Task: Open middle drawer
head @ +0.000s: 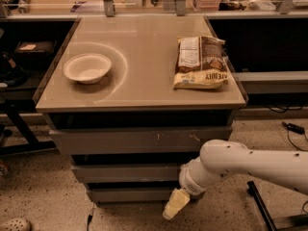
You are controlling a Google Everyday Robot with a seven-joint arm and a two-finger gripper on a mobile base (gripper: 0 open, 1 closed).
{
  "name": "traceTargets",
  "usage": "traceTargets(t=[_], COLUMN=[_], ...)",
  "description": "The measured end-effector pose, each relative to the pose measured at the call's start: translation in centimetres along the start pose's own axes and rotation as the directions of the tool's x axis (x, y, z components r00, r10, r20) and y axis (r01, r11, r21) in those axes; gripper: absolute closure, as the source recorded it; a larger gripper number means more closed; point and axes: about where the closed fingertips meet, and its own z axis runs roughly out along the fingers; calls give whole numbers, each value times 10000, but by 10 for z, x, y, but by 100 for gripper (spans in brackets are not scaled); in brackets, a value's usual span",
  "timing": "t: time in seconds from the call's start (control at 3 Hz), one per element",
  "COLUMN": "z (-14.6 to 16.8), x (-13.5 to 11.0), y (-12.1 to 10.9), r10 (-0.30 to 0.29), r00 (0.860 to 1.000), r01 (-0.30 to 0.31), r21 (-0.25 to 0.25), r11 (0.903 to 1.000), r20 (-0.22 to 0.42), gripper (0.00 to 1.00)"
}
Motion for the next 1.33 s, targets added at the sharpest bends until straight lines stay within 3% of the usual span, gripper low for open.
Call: traceTargets(t=[0.33, 1.0, 1.33], z=[16, 38, 53], x=[-1, -7, -6], y=[-4, -39, -52], r10=[-71, -265, -283], r00=[9998, 9989, 9991], r01=[68, 227, 247], r21=[130, 987, 1085], r11=[9999, 9949, 9938], r20=[207, 377, 317], gripper=[0, 0, 0])
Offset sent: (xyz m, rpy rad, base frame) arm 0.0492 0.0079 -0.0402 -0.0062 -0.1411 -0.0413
